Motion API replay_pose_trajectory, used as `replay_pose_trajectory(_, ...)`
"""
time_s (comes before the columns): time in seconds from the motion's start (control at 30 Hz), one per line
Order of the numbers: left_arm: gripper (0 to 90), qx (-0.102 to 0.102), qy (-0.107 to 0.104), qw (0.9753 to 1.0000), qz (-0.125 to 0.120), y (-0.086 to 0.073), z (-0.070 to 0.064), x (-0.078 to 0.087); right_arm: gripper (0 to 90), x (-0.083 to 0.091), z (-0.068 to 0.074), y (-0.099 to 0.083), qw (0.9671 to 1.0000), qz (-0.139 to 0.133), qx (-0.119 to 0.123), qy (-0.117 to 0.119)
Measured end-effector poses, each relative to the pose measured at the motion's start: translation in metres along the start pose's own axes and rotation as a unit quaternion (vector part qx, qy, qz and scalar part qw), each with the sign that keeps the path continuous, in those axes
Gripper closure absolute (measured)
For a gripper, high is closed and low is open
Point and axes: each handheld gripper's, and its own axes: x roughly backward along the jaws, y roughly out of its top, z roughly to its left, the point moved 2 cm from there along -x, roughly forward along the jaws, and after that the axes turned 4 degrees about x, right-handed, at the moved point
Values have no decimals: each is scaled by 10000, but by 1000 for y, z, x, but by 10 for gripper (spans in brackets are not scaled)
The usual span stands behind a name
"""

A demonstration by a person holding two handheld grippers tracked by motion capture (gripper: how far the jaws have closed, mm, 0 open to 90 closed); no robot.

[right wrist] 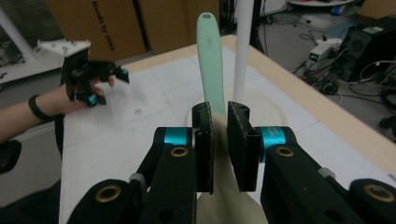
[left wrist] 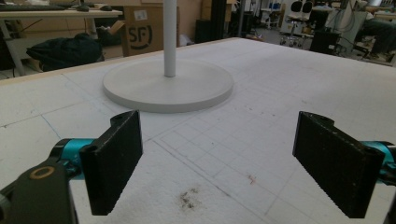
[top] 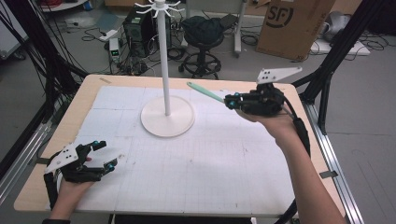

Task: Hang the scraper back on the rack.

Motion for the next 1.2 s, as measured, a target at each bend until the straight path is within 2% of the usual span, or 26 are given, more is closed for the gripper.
replay_pose_trajectory(0.27,165,-1,-10,10000,-4,0,0,0,816,9,-5,56,9997,-182,30,-130)
replay_pose_trajectory(0.53,165,1,-20,10000,-9,0,0,0,815,8,-5,96,9992,-273,32,-282)
replay_pose_trajectory(0.8,165,-23,-34,10000,-3,0,0,0,815,12,-5,119,9983,-400,28,-423)
replay_pose_trajectory(0.97,165,-18,-29,10000,-7,0,0,0,815,15,-4,128,9977,-447,66,-497)
replay_pose_trajectory(1.2,164,-26,-33,10000,-1,0,0,0,814,9,-4,135,9972,-436,88,-605)
